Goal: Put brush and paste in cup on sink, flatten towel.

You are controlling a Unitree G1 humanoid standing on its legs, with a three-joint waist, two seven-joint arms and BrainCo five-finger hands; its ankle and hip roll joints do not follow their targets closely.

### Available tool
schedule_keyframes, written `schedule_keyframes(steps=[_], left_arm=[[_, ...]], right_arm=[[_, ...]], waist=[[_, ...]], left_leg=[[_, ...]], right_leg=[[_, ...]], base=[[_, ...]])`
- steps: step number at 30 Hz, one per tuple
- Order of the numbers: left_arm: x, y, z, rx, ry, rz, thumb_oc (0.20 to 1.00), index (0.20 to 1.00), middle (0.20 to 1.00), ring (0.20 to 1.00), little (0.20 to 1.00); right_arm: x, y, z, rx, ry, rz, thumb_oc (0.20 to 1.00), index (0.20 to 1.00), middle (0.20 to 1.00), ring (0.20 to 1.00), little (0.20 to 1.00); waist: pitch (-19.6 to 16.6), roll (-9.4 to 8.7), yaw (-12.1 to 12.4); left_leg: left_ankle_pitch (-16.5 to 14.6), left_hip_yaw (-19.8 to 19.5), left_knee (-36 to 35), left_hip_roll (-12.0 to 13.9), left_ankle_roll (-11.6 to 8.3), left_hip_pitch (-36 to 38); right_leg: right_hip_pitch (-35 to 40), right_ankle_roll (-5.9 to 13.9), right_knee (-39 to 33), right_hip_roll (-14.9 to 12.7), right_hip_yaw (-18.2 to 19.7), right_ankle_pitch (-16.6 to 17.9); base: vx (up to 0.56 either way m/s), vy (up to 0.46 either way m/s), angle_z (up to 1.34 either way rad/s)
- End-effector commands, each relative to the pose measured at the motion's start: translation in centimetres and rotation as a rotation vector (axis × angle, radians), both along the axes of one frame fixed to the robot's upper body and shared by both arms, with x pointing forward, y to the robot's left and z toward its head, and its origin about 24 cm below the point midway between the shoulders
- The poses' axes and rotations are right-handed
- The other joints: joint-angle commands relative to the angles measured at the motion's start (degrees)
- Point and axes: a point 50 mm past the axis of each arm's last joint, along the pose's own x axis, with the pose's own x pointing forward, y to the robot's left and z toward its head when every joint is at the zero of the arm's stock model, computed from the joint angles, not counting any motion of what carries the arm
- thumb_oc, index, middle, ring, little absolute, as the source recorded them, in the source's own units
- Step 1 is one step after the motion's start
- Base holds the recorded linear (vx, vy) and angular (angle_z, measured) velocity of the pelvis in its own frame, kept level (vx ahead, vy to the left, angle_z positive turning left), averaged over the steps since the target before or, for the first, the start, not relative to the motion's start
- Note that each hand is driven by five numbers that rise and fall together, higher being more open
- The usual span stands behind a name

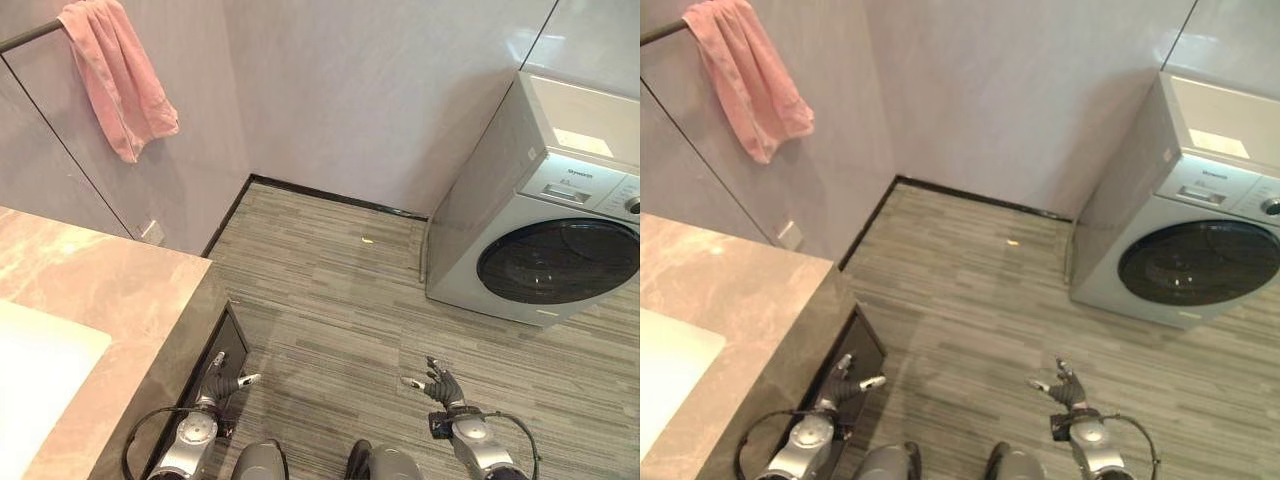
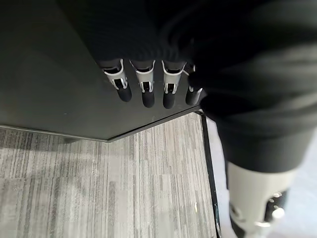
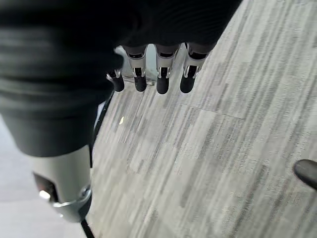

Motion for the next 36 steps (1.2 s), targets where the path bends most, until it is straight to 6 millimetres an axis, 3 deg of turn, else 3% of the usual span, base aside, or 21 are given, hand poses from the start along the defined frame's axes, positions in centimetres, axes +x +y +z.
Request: schedule_keyframes(steps=[1, 3, 5, 8, 9, 12, 14, 15, 17, 19, 22, 23, 24, 25, 26, 27, 28, 29, 31, 35, 36], left_arm=[[1.0, 0.5, 1.8, -0.073, -0.120, 0.026, 1.000, 1.000, 1.000, 1.000, 1.000], [0.7, 0.7, 1.6, -0.062, -0.108, 0.040, 1.000, 1.000, 1.000, 1.000, 1.000], [0.8, 0.9, 1.5, -0.034, -0.103, 0.043, 1.000, 1.000, 1.000, 1.000, 1.000], [1.1, 0.8, 1.4, -0.039, -0.105, 0.064, 1.000, 1.000, 1.000, 1.000, 1.000], [1.6, 0.4, 1.5, -0.034, -0.114, 0.055, 1.000, 1.000, 1.000, 1.000, 1.000], [1.9, 0.3, 1.5, -0.018, -0.115, 0.048, 1.000, 1.000, 1.000, 1.000, 1.000], [1.4, 0.1, 1.0, -0.027, -0.091, 0.055, 1.000, 1.000, 1.000, 1.000, 1.000], [1.2, 0.0, 0.7, -0.058, -0.080, 0.099, 1.000, 1.000, 1.000, 1.000, 1.000], [1.8, -0.1, 1.0, -0.076, -0.096, 0.115, 1.000, 1.000, 1.000, 1.000, 1.000], [2.7, 0.0, 1.7, -0.070, -0.131, 0.109, 1.000, 1.000, 1.000, 1.000, 1.000], [3.5, -0.1, 2.4, -0.058, -0.165, 0.101, 1.000, 1.000, 1.000, 1.000, 1.000], [3.6, 0.0, 2.4, -0.056, -0.169, 0.103, 1.000, 1.000, 1.000, 1.000, 1.000], [3.7, 0.1, 2.5, -0.044, -0.174, 0.103, 1.000, 1.000, 1.000, 1.000, 1.000], [3.6, 0.1, 2.5, -0.043, -0.173, 0.103, 1.000, 1.000, 1.000, 1.000, 1.000], [3.5, 0.3, 2.3, -0.035, -0.165, 0.118, 1.000, 1.000, 1.000, 1.000, 1.000], [3.5, 0.3, 2.3, -0.035, -0.165, 0.118, 1.000, 1.000, 1.000, 1.000, 1.000], [3.3, 0.4, 2.1, -0.050, -0.161, 0.140, 1.000, 1.000, 1.000, 1.000, 1.000], [3.3, 0.4, 2.2, -0.058, -0.166, 0.148, 1.000, 1.000, 1.000, 1.000, 1.000], [3.4, 0.4, 2.4, -0.066, -0.175, 0.143, 1.000, 1.000, 1.000, 1.000, 1.000], [3.1, 0.9, 2.5, -0.076, -0.180, 0.167, 1.000, 1.000, 1.000, 1.000, 1.000], [2.9, 1.2, 2.3, -0.084, -0.173, 0.194, 1.000, 1.000, 1.000, 1.000, 1.000]], right_arm=[[1.7, -0.8, 1.5, -0.032, -0.084, -0.010, 1.000, 1.000, 1.000, 1.000, 1.000], [1.7, -0.2, 1.6, -0.004, -0.104, -0.015, 1.000, 1.000, 1.000, 1.000, 1.000], [1.3, 0.4, 1.5, 0.016, -0.108, -0.001, 1.000, 1.000, 1.000, 1.000, 1.000], [0.8, 1.0, 1.4, 0.038, -0.112, 0.019, 1.000, 1.000, 1.000, 1.000, 1.000], [0.9, 1.6, 1.3, 0.030, -0.110, 0.043, 1.000, 1.000, 1.000, 1.000, 1.000], [0.9, 2.3, 1.2, 0.027, -0.107, 0.076, 1.000, 1.000, 1.000, 1.000, 1.000], [0.9, 2.4, 1.4, 0.003, -0.115, 0.090, 1.000, 1.000, 1.000, 1.000, 1.000], [0.7, 2.1, 1.4, 0.053, -0.123, 0.047, 1.000, 1.000, 1.000, 1.000, 1.000], [1.3, 1.6, 1.8, 0.031, -0.147, 0.024, 1.000, 1.000, 1.000, 1.000, 1.000], [1.9, 1.3, 2.5, 0.023, -0.175, 0.026, 1.000, 1.000, 1.000, 1.000, 1.000], [1.9, 0.7, 2.6, -0.017, -0.166, 0.058, 1.000, 1.000, 1.000, 1.000, 1.000], [1.7, 0.5, 2.5, -0.023, -0.164, 0.052, 1.000, 1.000, 1.000, 1.000, 1.000], [1.5, 0.4, 2.6, -0.022, -0.170, 0.038, 1.000, 1.000, 1.000, 1.000, 1.000], [1.5, 0.4, 2.6, -0.022, -0.170, 0.038, 1.000, 1.000, 1.000, 1.000, 1.000], [1.2, 0.4, 2.3, -0.041, -0.160, 0.054, 1.000, 1.000, 1.000, 1.000, 1.000], [1.2, 0.4, 2.3, -0.041, -0.160, 0.054, 1.000, 1.000, 1.000, 1.000, 1.000], [1.0, 0.6, 2.2, -0.044, -0.155, 0.061, 1.000, 1.000, 1.000, 1.000, 1.000], [0.8, 0.7, 2.1, -0.049, -0.150, 0.063, 1.000, 1.000, 1.000, 1.000, 1.000], [0.6, 1.0, 1.9, -0.044, -0.139, 0.075, 1.000, 1.000, 1.000, 1.000, 1.000], [0.4, 2.4, 1.2, -0.029, -0.096, 0.142, 1.000, 1.000, 1.000, 1.000, 1.000], [0.4, 2.9, 1.0, -0.013, -0.092, 0.144, 1.000, 1.000, 1.000, 1.000, 1.000]], waist=[[1.64, 2.09, 0.20], [2.06, 2.52, -0.77], [2.32, 2.31, -1.51], [2.40, 1.47, -1.91], [2.42, 1.06, -2.47], [2.04, 0.90, -3.05], [0.81, 0.52, -3.80], [-0.28, 0.13, -4.28], [0.95, -1.18, -3.12], [3.01, -1.96, -1.02], [3.53, -3.04, 0.69], [3.39, -3.18, 0.76], [3.19, -3.00, 0.78], [3.17, -3.24, 0.82], [2.79, -2.38, 1.40], [2.90, -2.53, 1.38], [2.51, -1.95, 1.36], [2.35, -1.47, 0.98], [2.01, -1.42, 0.62], [0.35, -2.87, 2.77], [0.29, -3.89, 2.97]], left_leg=[[0.63, 0.33, -4.39, -3.25, 3.45, 5.22], [0.37, 0.74, -6.20, -3.31, 3.64, 7.57], [0.18, 0.31, -7.57, -3.47, 3.33, 9.01], [-1.21, -0.01, -7.83, -3.39, 1.84, 10.10], [-1.63, -0.49, -8.14, -2.82, 0.47, 11.47], [-1.52, -1.11, -8.32, -2.30, -0.30, 12.70], [-1.68, -1.31, -6.77, -1.18, -0.95, 13.56], [3.78, -1.09, 4.79, 1.81, -3.50, 10.40], [11.95, -2.00, 19.55, 5.72, -5.56, 2.84], [11.41, -2.20, 28.38, 7.72, -6.51, -2.25], [8.94, -0.22, 22.58, 6.96, -6.31, -8.83], [9.18, 1.51, 18.40, 7.98, -6.29, -9.32], [10.01, 4.80, 7.95, 8.52, -6.37, -10.79], [10.35, 5.07, 7.17, 8.11, -6.25, -10.35], [13.79, 4.75, -3.27, 6.02, -6.76, -10.78], [14.22, 4.87, -4.06, 5.72, -6.74, -10.28], [16.64, 5.34, -8.82, 5.85, -7.41, -9.90], [18.31, 7.88, -12.07, 6.81, -7.74, -10.72], [19.43, 12.37, -13.93, 7.38, -7.68, -10.62], [17.30, 10.89, -10.97, 4.86, -5.03, -9.62], [15.33, 11.58, -9.56, 3.89, -3.67, -9.37]], right_leg=[[0.76, 6.12, 12.87, -2.00, -0.54, 11.63], [-1.73, 6.27, 13.94, -2.90, -1.24, 12.16], [-3.19, 5.76, 10.07, -3.23, -2.07, 11.74], [-3.94, 4.83, -1.63, -4.52, -4.62, 11.26], [-5.80, 5.20, -6.91, -4.07, -4.13, 12.63], [-5.75, 5.16, -7.07, -3.01, -2.51, 12.43], [-4.20, 4.03, -7.66, -0.63, -1.09, 11.46], [-0.79, 0.93, -9.83, 3.51, -1.24, 8.86], [3.05, -2.23, -12.79, 6.29, -2.35, 7.13], [6.45, -3.86, -14.38, 8.51, -3.25, 4.69], [10.15, -3.15, -17.32, 8.55, -3.98, 3.79], [10.83, -2.76, -18.03, 8.46, -4.35, 3.58], [11.43, -1.88, -18.43, 8.48, -4.88, 3.03], [11.43, -1.77, -18.40, 8.15, -4.81, 3.06], [12.98, -0.99, -19.15, 9.10, -4.25, 2.40], [13.12, -0.94, -19.16, 8.92, -4.24, 2.42], [13.82, -0.58, -19.46, 9.43, -4.22, 1.94], [14.68, -0.49, -19.38, 9.75, -4.76, 1.25], [15.88, -0.32, -18.34, 9.77, -5.06, 0.03], [17.64, 1.30, -14.40, 7.87, -3.66, -1.68], [17.38, 2.72, -9.80, 6.20, -3.44, 1.11]], base=[[0.17, 0.195, -0.37], [0.21, 0.129, -0.23], [0.23, 0.014, -0.22], [0.29, -0.114, -0.05], [0.29, -0.131, -0.04], [0.25, -0.091, 0.09], [0.40, -0.205, 0.31], [0.51, -0.395, 0.28], [0.34, -0.463, 0.16], [0.28, -0.352, 0.01], [0.34, -0.112, -0.02], [0.41, 0.035, 0.31], [0.31, 0.051, 0.43], [0.48, 0.145, 0.48], [0.27, 0.098, 0.45], [0.42, 0.148, 0.23], [0.30, 0.111, -0.12], [0.44, 0.157, -0.24], [0.44, 0.140, 0.02], [0.47, 0.203, -0.01], [0.27, 0.222, -0.48]])
